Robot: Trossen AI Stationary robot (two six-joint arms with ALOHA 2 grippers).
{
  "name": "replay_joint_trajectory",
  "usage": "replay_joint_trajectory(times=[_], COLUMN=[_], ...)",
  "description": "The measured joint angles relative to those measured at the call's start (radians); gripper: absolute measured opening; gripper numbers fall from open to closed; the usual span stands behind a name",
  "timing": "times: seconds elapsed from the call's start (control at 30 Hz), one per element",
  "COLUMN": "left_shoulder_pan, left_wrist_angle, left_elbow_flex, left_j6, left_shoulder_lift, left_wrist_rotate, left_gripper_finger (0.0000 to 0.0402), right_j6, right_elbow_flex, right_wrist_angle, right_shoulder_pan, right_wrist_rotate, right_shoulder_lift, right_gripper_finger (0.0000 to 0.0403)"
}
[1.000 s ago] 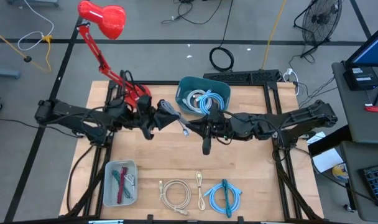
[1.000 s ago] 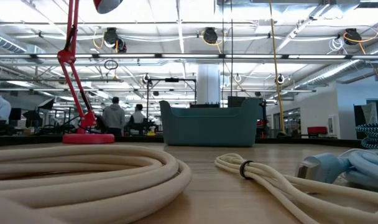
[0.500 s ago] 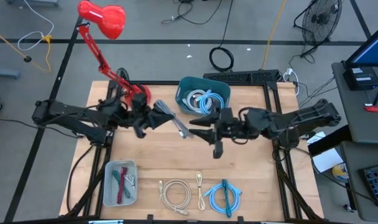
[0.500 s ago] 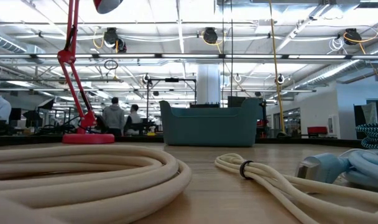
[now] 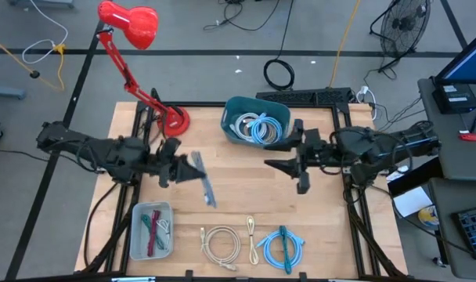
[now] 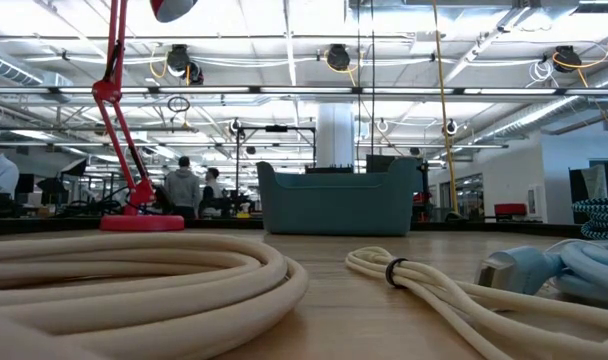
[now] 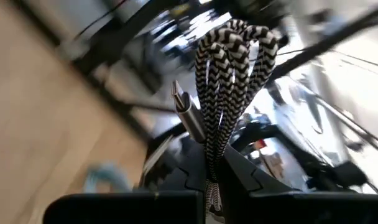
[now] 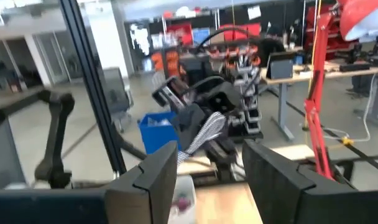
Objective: Pick & Place USB Port
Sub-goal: Put the dark gray charger cable into the gray bin
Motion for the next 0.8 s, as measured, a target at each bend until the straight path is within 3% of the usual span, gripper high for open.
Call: replay_joint_trajectory(times=[0.2, 0.33, 0.57, 0.7, 0.8], left_shoulder_pan=[-0.17, -0.273, -0.454, -0.55, -0.597], left_wrist_angle=[-0.276, -0.42, -0.527, -0.628, -0.695], left_elbow_flex=[0.0, 0.0, 0.0, 0.0, 0.0], left_j6=[-0.351, -0.627, -1.053, -1.269, -1.334], left_shoulder_lift=[0.007, 0.037, 0.123, 0.157, 0.166], left_wrist_rotate=[-0.189, -0.23, -0.219, -0.136, -0.052], left_gripper_finger=[0.0014, 0.0014, 0.0014, 0.0014, 0.0014], right_j6=[-0.019, -0.016, -0.015, -0.022, -0.028], right_elbow_flex=[0.0, 0.0, -0.001, -0.011, -0.044], right_wrist_angle=[-0.204, -0.312, -0.365, -0.349, -0.31], right_shoulder_pan=[0.011, 0.014, 0.013, 0.013, 0.013], right_wrist_rotate=[-0.001, 0.0, 0.001, 0.002, 0.002], right_shoulder_lift=[-0.06, -0.088, -0.094, -0.094, -0.094], right_gripper_finger=[0.017, 0.0171, 0.0165, 0.0164, 0.0164])
